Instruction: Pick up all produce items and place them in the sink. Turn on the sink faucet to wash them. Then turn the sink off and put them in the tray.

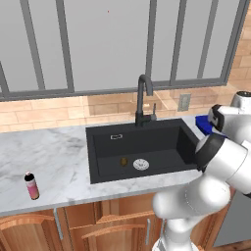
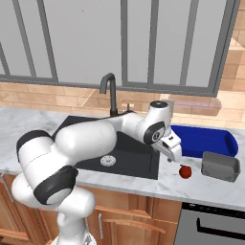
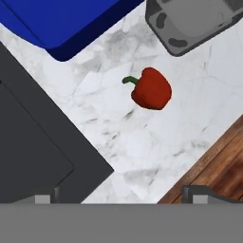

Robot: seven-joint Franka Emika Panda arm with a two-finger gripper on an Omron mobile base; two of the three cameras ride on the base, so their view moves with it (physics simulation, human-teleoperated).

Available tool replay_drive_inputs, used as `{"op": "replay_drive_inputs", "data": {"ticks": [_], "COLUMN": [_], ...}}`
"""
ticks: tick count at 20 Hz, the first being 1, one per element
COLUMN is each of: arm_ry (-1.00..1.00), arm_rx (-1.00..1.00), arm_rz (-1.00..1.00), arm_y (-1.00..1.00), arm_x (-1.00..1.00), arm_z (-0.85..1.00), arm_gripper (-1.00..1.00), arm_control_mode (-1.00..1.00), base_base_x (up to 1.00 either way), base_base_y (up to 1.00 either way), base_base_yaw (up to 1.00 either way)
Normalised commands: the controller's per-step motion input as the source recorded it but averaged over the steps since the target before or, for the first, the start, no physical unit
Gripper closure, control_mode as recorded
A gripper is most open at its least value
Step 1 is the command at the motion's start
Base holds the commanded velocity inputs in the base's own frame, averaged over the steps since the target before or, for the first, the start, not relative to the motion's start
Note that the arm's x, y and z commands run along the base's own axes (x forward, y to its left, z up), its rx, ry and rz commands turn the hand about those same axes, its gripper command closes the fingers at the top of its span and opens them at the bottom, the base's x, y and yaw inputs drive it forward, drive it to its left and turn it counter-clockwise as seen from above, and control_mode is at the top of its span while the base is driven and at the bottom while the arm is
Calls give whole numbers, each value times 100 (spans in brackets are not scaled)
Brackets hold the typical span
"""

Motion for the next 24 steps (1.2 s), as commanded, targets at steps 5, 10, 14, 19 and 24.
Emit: {"op": "replay_drive_inputs", "data": {"ticks": [5, 10, 14, 19, 24], "arm_ry": [0, 0, 0, 0, 0], "arm_rx": [0, 0, 0, 0, 0], "arm_rz": [0, 0, 0, 0, 0], "arm_y": [-27, -23, -21, -22, -20], "arm_x": [0, 0, 0, 0, 0], "arm_z": [-13, -19, -19, -14, -9], "arm_gripper": [-100, -100, -100, -100, -100], "arm_control_mode": [-100, -100, -100, -100, -100], "base_base_x": [0, 0, 0, 0, 0], "base_base_y": [0, 0, 0, 0, 0], "base_base_yaw": [0, 0, 0, 0, 0]}}
